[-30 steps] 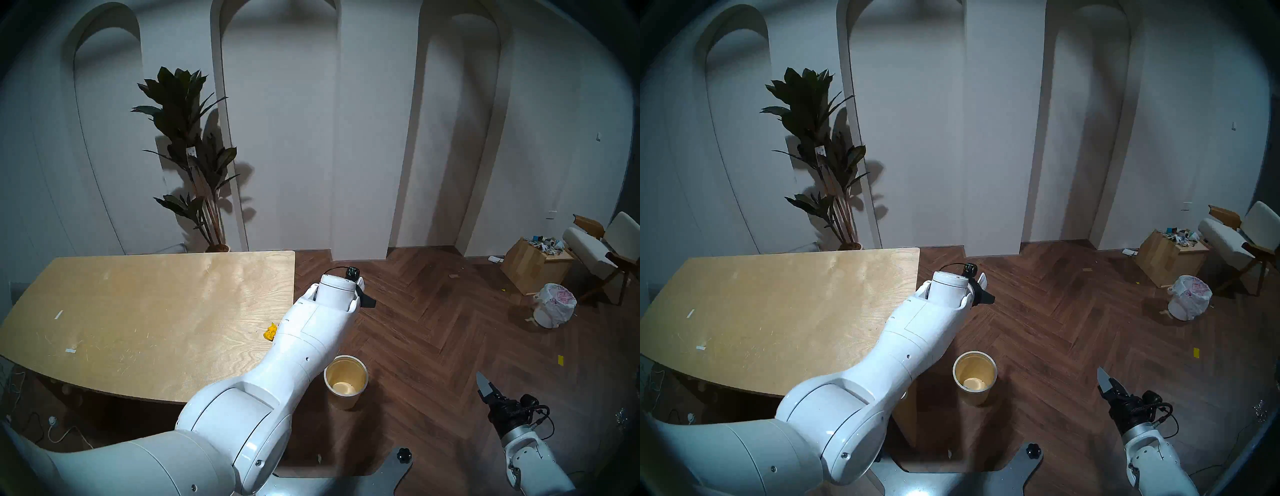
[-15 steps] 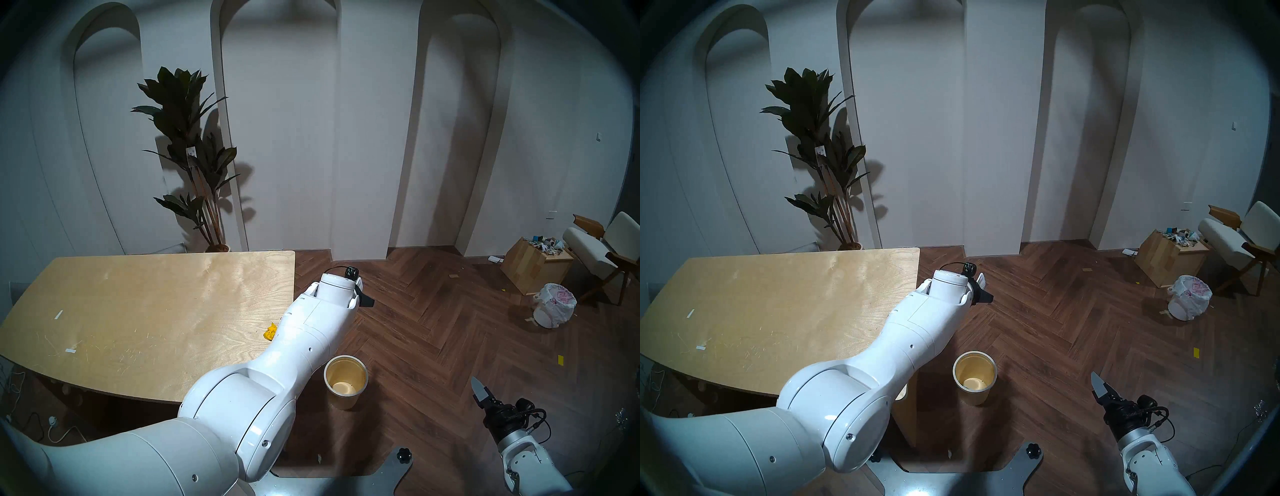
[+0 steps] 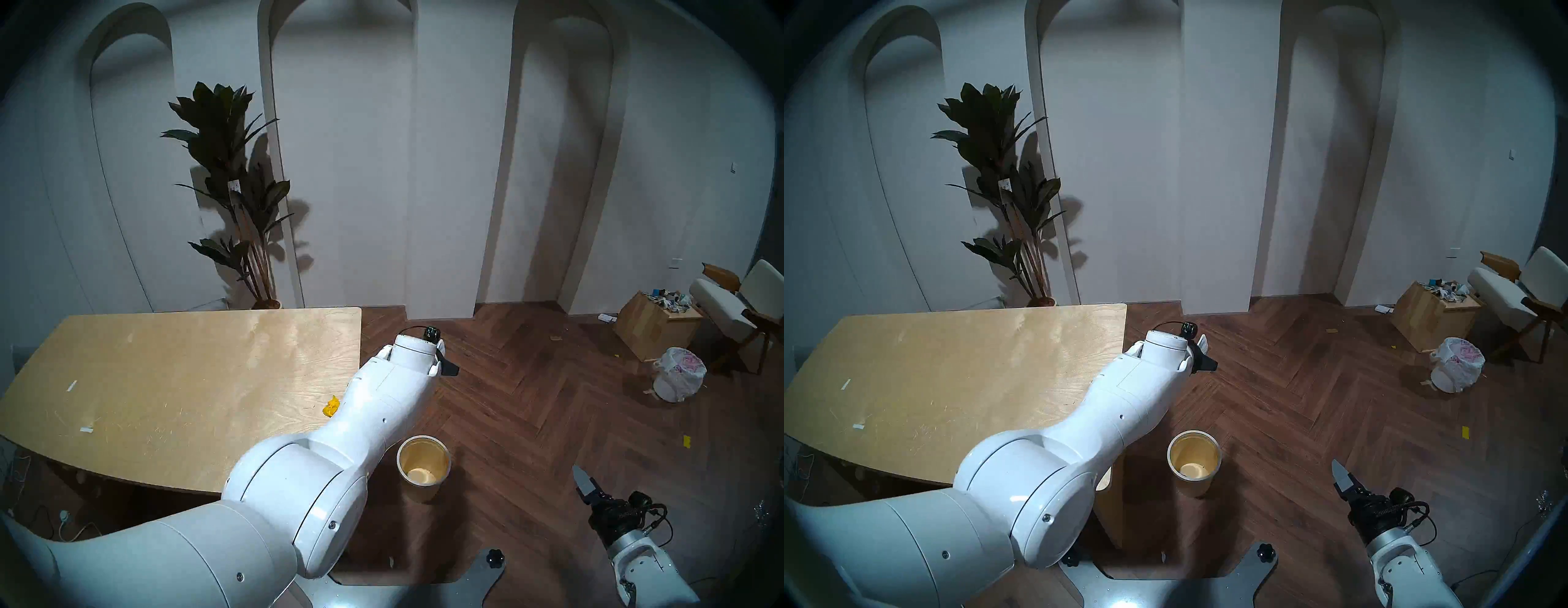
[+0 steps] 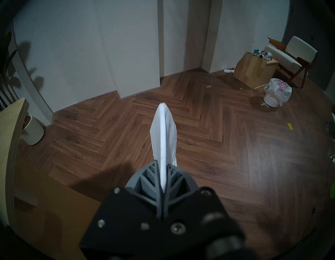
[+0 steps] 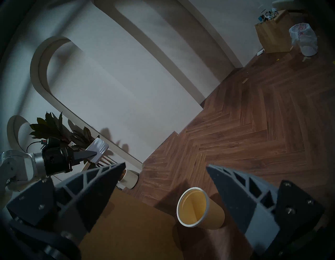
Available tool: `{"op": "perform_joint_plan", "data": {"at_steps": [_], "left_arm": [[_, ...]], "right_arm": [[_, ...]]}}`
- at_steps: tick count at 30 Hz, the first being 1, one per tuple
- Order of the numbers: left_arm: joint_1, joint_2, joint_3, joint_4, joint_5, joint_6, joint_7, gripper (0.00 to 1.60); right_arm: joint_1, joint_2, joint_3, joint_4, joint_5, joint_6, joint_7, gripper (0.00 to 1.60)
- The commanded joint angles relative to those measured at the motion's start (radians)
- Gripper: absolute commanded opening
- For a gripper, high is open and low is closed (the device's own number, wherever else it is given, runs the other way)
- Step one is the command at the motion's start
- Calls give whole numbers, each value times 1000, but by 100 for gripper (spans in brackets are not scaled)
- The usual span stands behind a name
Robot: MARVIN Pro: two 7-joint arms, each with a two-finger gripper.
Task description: Put the trash into the trash bin on the ground
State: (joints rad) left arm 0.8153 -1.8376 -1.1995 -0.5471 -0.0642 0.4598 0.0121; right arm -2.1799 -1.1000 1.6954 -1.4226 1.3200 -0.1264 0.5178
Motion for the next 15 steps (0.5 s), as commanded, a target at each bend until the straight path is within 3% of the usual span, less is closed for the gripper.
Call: {"op": "perform_joint_plan", "data": {"at_steps": [1,15], "left_arm": [[-64,-23,0,11,3,-36,1,0],[-94,-40,-11,79,13,-84,-5,0]], "right_arm": [[-17,1,5,-34,5,5,3,160],[17,33,52,-61,21,28,-11,160]]}}
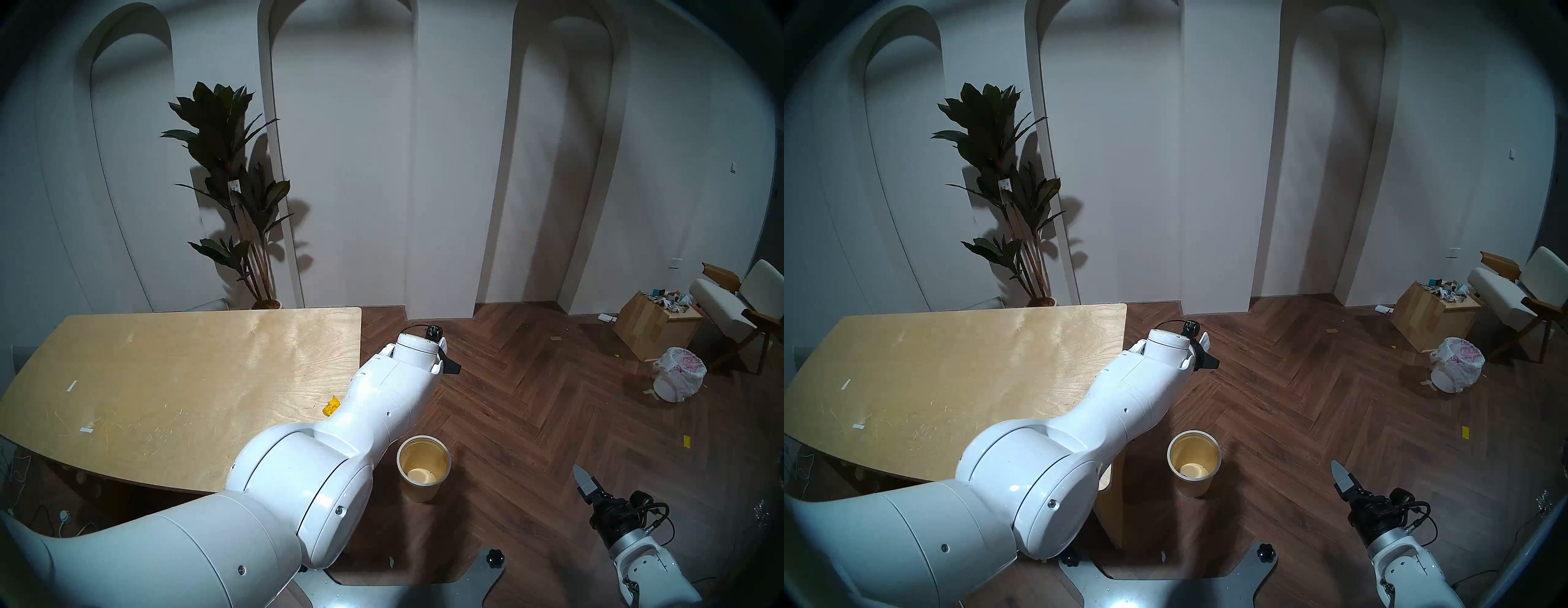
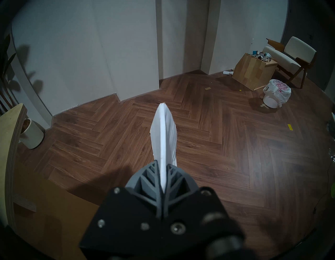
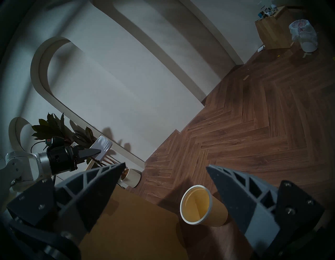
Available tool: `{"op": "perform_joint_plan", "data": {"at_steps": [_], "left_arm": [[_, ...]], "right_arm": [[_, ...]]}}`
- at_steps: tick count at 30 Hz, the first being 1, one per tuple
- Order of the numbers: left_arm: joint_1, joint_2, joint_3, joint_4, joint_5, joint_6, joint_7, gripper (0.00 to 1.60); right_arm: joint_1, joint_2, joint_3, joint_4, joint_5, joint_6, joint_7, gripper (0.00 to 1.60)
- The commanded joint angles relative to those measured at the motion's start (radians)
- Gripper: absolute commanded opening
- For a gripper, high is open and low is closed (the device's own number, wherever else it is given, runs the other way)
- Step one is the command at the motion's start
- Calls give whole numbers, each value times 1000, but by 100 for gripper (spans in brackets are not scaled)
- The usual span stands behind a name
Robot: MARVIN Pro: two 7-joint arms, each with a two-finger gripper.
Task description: Put the trash into the trash bin on the ground
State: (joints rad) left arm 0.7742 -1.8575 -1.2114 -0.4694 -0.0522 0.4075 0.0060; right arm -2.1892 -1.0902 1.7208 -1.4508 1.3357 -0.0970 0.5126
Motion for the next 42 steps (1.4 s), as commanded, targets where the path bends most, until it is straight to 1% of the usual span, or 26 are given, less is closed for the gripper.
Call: {"op": "perform_joint_plan", "data": {"at_steps": [1,20,42], "left_arm": [[-55,-21,0,5,2,-35,1,0],[-71,-30,-11,75,20,-94,-5,0],[-81,-20,-20,129,43,-145,-6,0]], "right_arm": [[29,25,28,-36,6,1,-6,160],[34,31,31,-58,17,47,-25,160],[39,36,28,-73,25,93,-53,160]]}}
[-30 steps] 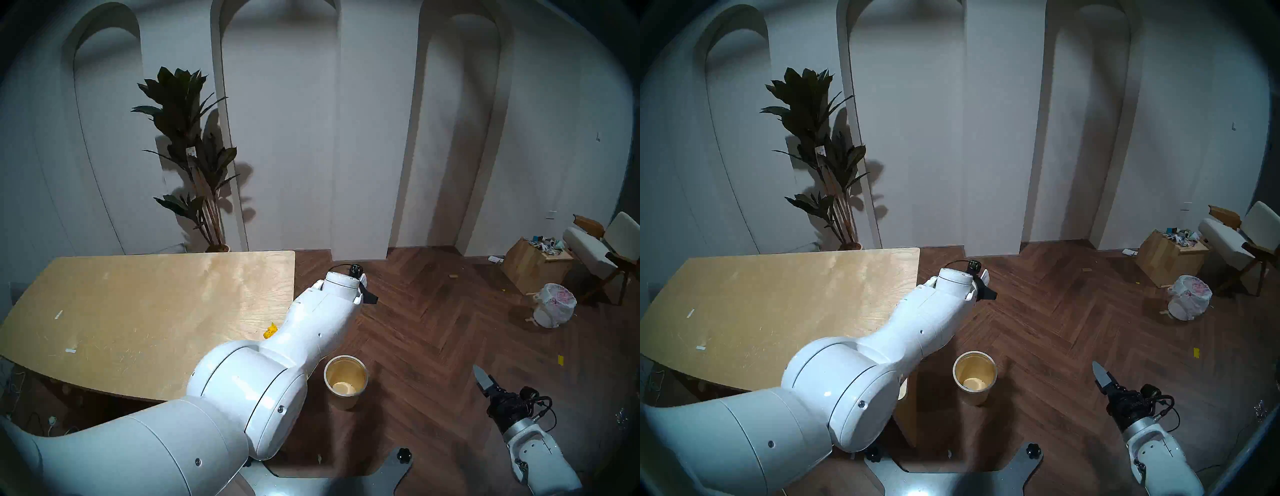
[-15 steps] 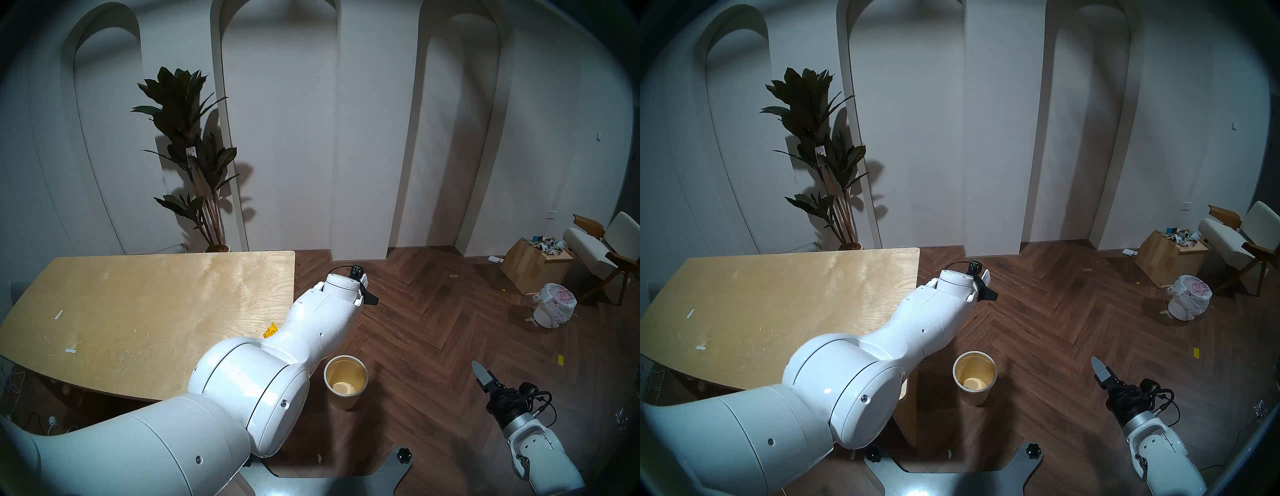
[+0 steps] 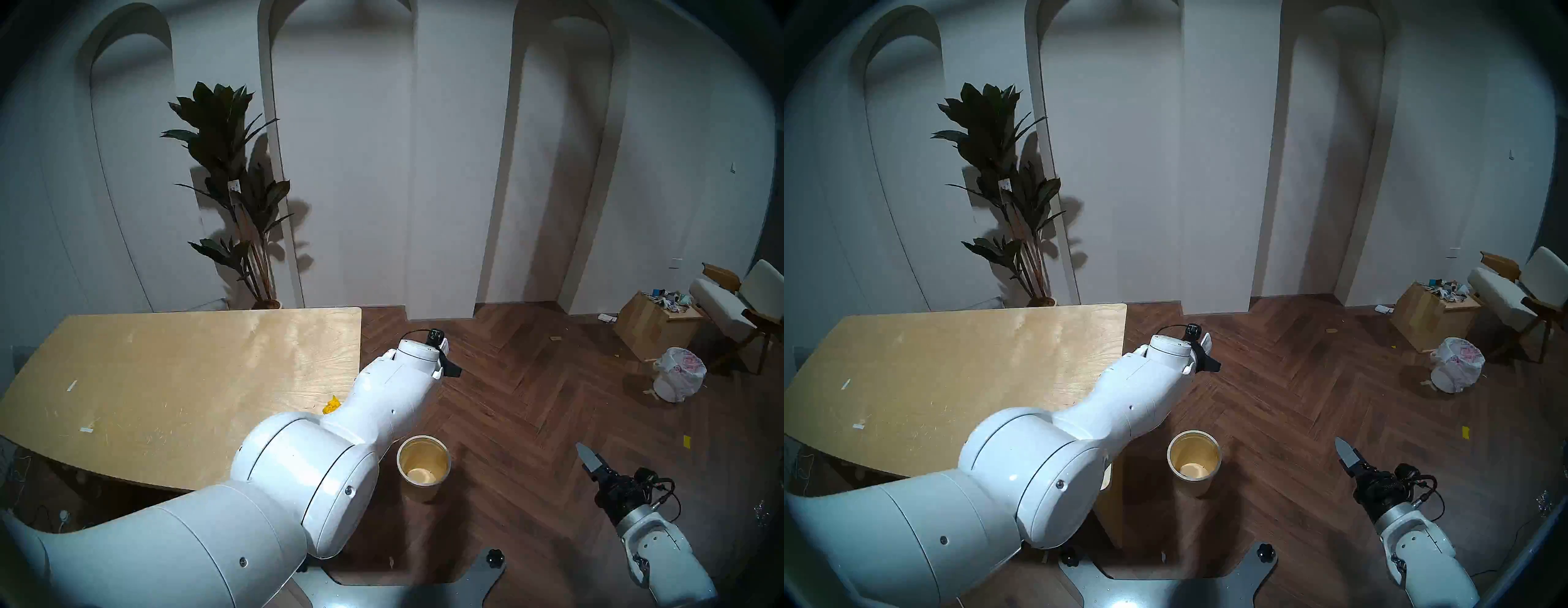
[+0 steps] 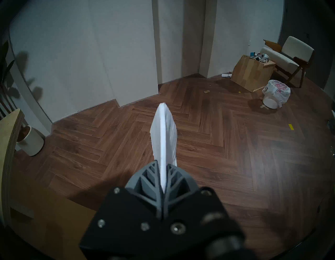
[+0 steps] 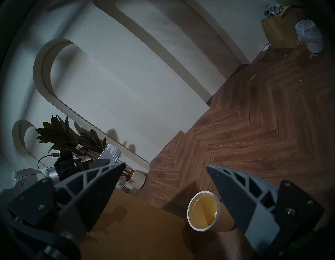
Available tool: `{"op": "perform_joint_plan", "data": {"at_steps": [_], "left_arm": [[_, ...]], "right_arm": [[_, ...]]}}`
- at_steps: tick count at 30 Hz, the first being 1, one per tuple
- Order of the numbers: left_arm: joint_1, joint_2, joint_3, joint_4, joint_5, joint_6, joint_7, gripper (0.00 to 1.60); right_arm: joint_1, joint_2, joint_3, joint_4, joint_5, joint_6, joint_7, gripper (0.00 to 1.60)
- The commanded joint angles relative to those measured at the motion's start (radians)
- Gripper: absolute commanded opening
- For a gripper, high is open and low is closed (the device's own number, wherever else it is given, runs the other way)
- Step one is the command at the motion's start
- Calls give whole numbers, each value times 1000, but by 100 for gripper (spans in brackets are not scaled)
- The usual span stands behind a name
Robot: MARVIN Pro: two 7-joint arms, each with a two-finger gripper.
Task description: Put the trash into the trash bin on the ground
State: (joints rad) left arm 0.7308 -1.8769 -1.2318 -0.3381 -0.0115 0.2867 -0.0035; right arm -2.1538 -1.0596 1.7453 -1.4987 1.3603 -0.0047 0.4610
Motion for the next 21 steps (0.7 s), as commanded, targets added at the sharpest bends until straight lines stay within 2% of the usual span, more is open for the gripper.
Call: {"op": "perform_joint_plan", "data": {"at_steps": [1,18,19,21], "left_arm": [[-39,-1,0,0,4,-26,4,0],[-48,3,-12,25,18,-56,5,1],[-48,3,-13,26,18,-57,5,5],[-49,3,-14,29,20,-61,5,24]], "right_arm": [[4,5,4,-26,1,3,-2,160],[14,9,1,-44,5,36,-22,160],[15,9,1,-45,6,38,-23,160],[16,10,1,-47,6,42,-26,160]]}}
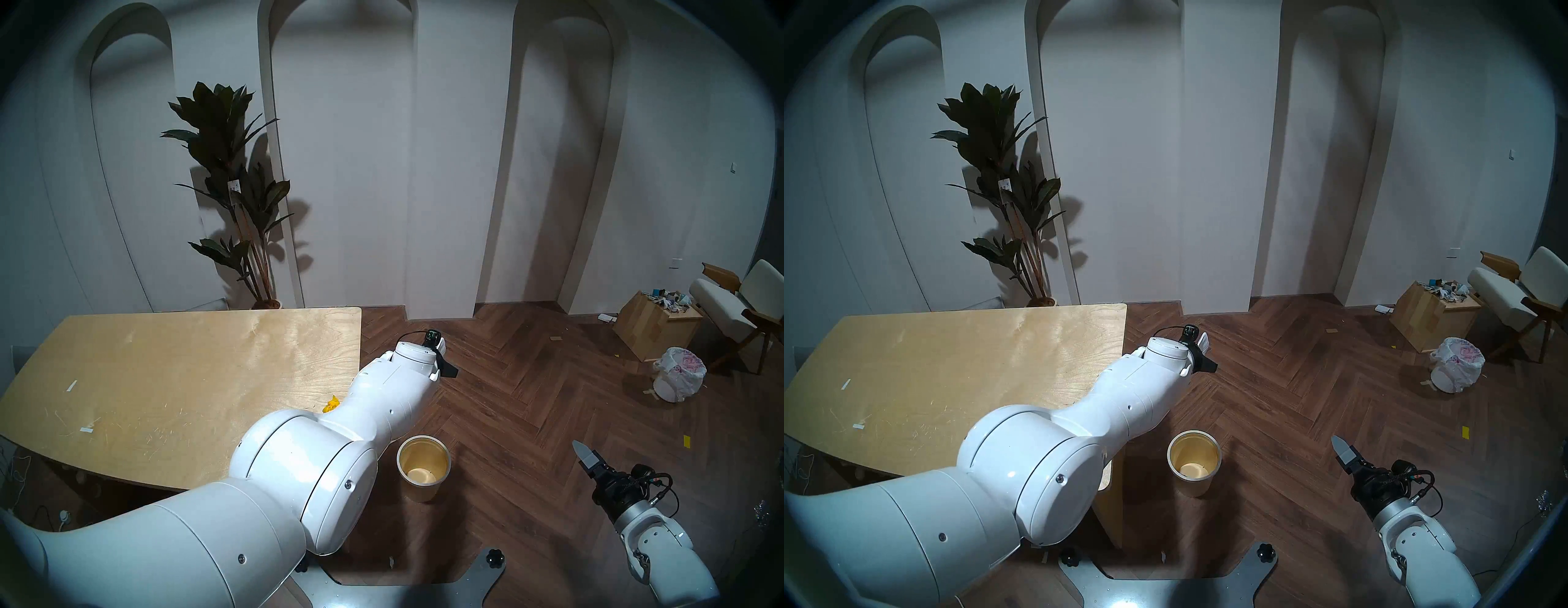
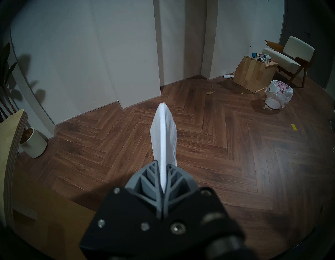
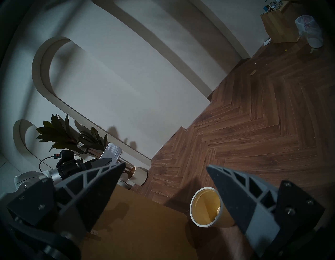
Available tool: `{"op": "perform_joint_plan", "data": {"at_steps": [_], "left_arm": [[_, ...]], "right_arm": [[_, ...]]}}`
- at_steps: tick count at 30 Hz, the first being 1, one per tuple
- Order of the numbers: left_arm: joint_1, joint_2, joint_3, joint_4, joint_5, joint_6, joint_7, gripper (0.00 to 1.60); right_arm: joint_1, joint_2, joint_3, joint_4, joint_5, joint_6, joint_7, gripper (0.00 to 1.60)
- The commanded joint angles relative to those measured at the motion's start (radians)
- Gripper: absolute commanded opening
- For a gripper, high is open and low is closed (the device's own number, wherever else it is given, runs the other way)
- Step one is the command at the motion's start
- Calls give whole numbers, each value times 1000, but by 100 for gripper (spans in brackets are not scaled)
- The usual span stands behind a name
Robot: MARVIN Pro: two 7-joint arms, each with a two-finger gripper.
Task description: Put the trash into the trash bin on the ground
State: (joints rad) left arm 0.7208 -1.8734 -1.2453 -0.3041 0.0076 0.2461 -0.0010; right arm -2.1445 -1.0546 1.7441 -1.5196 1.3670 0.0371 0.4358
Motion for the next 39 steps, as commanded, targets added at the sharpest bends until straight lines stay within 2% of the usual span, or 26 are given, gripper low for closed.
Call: {"op": "perform_joint_plan", "data": {"at_steps": [1,2,4,5,7,8,9,10,11,12,13,14,23,31,33,34,35,36,37,39], "left_arm": [[-40,0,-1,-4,1,-21,2,35],[-41,0,-3,-3,2,-22,2,45],[-42,0,-4,-1,3,-25,2,115],[-42,0,-4,1,4,-27,2,130],[-43,0,-6,3,5,-30,2,141],[-43,0,-7,4,6,-31,2,142],[-44,0,-8,6,6,-33,2,130],[-44,0,-8,6,7,-34,2,97],[-44,0,-9,8,8,-35,2,83],[-45,0,-10,10,8,-36,2,85],[-46,0,-11,11,9,-37,2,140],[-46,0,-12,12,9,-38,2,160],[-60,-2,-20,22,14,-41,-1,160],[-141,2,-14,4,33,-33,-10,160],[-158,15,-17,-21,37,-31,-11,160],[-133,23,-15,-50,46,-46,-4,160],[-172,30,-17,-43,43,-33,-11,160],[-158,40,-20,-70,47,-43,-10,160],[-187,54,-18,-70,52,-41,-6,160],[-179,77,-29,-101,54,-59,-2,160]], "right_arm": [[7,5,2,-27,0,1,-1,160],[7,5,2,-29,0,4,-3,160],[8,5,2,-31,0,7,-5,160],[9,6,2,-32,1,9,-7,160],[10,6,2,-34,1,13,-9,160],[10,6,2,-34,1,15,-10,160],[11,6,2,-36,1,17,-12,160],[11,6,2,-36,1,18,-13,160],[11,6,2,-37,2,20,-14,160],[12,7,2,-38,2,22,-16,160],[12,7,2,-39,2,24,-17,160],[12,7,2,-40,2,25,-18,160],[17,8,-1,-56,3,40,-29,160],[23,14,1,-93,1,55,-46,160],[28,17,-4,-112,-2,60,-52,160],[31,17,-7,-120,-3,63,-54,160],[33,18,-11,-130,-4,67,-58,160],[36,18,-16,-141,-7,70,-61,160],[40,19,-26,-156,-10,75,-64,160],[49,18,-42,-180,-16,82,-69,160]]}}
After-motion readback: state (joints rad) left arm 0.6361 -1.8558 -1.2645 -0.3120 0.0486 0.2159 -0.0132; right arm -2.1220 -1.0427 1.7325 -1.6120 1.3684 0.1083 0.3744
